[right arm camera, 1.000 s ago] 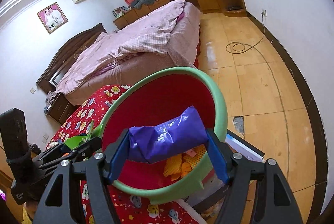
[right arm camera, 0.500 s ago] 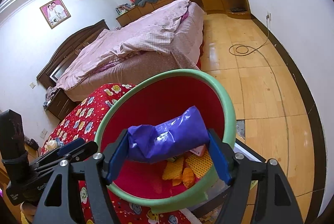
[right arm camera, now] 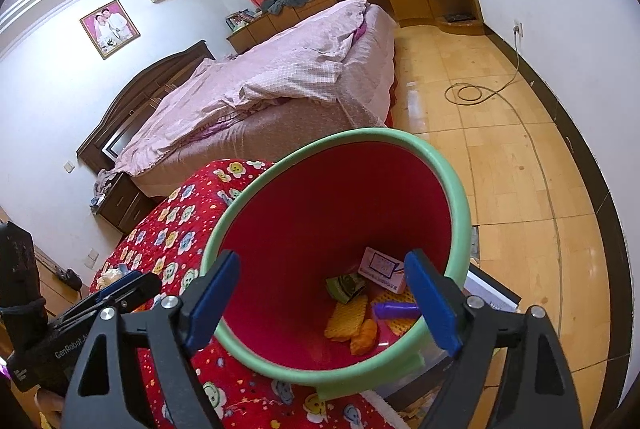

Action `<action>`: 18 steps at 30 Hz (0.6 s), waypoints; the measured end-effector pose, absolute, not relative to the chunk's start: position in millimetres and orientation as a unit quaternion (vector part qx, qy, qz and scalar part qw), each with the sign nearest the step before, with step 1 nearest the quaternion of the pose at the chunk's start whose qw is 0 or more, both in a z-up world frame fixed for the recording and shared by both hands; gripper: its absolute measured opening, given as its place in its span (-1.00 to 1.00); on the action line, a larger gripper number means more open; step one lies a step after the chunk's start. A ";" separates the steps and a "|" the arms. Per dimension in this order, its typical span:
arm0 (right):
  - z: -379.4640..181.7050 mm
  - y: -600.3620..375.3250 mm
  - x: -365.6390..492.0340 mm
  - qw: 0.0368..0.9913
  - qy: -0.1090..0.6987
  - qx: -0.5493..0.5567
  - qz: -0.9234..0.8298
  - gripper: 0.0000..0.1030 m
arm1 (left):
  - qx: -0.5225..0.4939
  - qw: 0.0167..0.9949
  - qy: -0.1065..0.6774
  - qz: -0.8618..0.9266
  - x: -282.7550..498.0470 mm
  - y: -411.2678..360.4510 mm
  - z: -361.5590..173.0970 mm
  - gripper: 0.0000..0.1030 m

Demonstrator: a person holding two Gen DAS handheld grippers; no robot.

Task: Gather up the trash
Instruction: 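Move both open tools back over the bedspread toward the orange box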

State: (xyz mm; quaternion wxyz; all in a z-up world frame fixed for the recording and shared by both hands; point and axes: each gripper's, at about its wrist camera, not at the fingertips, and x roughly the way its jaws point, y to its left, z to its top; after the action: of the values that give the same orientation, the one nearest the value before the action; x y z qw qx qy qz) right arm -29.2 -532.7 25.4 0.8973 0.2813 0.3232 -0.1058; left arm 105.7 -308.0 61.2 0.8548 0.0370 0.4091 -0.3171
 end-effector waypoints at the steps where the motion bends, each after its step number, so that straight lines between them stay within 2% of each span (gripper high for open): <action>1: 26.1 -530.9 -30.4 0.898 0.322 0.282 -0.106 0.68 | 0.036 0.856 0.408 -0.315 105.3 -304.9 62.5 0.15; 18: 30.4 -495.5 -46.2 0.896 0.316 0.295 -0.097 0.69 | 0.010 0.884 0.396 -0.249 112.6 -217.7 76.8 0.15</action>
State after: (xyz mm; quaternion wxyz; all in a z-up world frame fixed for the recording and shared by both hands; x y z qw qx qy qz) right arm -46.2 -495.5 30.4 0.8963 0.2955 0.3161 -0.0968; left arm 112.6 -217.7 76.8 0.8839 0.0097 0.3956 -0.2490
